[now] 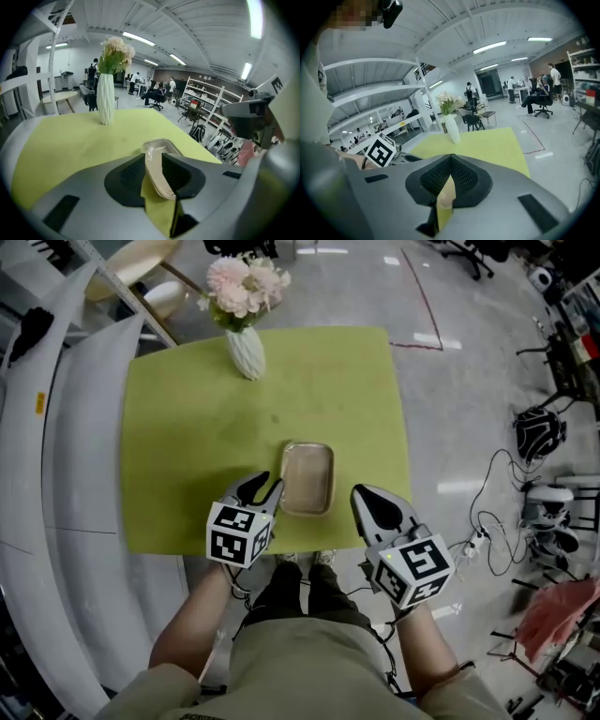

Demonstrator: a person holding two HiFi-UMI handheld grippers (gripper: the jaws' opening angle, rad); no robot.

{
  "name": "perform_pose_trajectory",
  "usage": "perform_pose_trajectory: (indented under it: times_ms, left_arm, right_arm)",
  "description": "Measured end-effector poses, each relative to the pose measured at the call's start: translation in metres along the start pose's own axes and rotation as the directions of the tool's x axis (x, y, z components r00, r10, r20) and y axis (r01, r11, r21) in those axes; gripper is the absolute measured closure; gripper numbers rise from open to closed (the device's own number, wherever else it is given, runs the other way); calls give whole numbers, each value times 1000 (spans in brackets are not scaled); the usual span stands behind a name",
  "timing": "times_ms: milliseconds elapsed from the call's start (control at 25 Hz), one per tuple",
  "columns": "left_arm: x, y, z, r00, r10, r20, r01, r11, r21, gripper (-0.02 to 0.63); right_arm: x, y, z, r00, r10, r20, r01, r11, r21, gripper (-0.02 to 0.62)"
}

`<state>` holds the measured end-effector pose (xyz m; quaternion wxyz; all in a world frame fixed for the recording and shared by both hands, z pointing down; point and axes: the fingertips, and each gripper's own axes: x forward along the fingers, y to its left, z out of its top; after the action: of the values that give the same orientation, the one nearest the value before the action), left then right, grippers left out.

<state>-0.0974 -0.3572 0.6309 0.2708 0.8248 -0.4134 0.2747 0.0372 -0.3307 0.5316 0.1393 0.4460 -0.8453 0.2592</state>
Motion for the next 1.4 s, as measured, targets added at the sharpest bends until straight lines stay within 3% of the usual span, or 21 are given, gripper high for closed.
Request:
perform_pose_trajectory:
  times_ms: [400, 640, 1000, 1240, 1400]
  left_arm:
    - [33, 4, -50, 993, -61, -103, 48, 991, -125, 480]
    - [36, 1, -54, 992, -63, -110, 43, 984, -173, 536]
    - [18, 4, -33, 1000, -19, -18, 14, 974, -227, 571]
    - [-22, -4, 14, 996, -7, 92, 26, 978, -207, 572]
    - [-55, -12, 56, 981, -21, 193, 50, 987, -151, 571]
  right_arm:
    - [14, -14, -31, 999, -13, -36, 15, 998, 56, 590]
    - [10, -15, -36, 999, -15, -42, 18, 998, 68, 589]
    - [-9, -10, -27, 1000, -17, -19, 18, 998, 53, 589]
    - [-32, 0, -2, 999, -22, 31, 21, 999, 33, 589]
    - [-47, 7, 31, 994, -29, 105, 27, 999, 22, 589]
